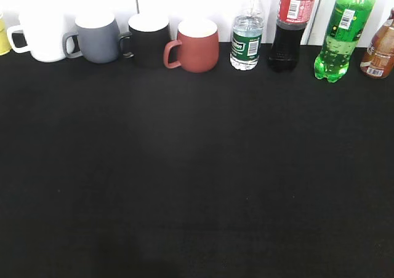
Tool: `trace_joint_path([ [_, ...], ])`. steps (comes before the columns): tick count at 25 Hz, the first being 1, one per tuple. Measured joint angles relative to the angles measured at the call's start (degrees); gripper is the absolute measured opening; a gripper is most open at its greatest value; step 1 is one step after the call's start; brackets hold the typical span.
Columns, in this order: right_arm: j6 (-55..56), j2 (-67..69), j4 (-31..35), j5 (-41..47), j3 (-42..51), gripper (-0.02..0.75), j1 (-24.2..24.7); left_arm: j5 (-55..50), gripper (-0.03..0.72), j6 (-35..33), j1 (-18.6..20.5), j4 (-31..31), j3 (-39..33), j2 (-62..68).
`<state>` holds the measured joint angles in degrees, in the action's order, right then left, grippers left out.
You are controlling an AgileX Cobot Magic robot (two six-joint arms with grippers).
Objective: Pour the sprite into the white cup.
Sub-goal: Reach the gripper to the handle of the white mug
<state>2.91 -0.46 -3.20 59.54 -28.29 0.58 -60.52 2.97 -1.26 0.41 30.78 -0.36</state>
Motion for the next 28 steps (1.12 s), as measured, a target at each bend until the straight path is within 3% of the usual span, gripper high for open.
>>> trace_joint_path([
  [11, 0.0, 0.0, 0.0, 0.0, 0.0, 0.566, 0.0, 3.8, 0.577, 0.0, 0.0, 0.3, 1.3, 0.0],
  [16, 0.0, 0.0, 0.0, 0.0, 0.0, 0.566, 0.0, 35.1, 0.575, 0.0, 0.0, 6.2, -0.6, 9.1],
  [22, 0.0, 0.0, 0.0, 0.0, 0.0, 0.566, 0.0, 73.0, 0.544, 0.0, 0.0, 6.3, -9.6, 40.0],
  [26, 0.0, 0.0, 0.0, 0.0, 0.0, 0.566, 0.0, 95.8, 0.543, -1.6, 0.2, 2.8, -9.8, 67.1],
  [28, 0.0, 0.0, 0.0, 0.0, 0.0, 0.566, 0.0, 104.3, 0.543, -3.0, 0.2, -3.5, -8.4, 79.4],
])
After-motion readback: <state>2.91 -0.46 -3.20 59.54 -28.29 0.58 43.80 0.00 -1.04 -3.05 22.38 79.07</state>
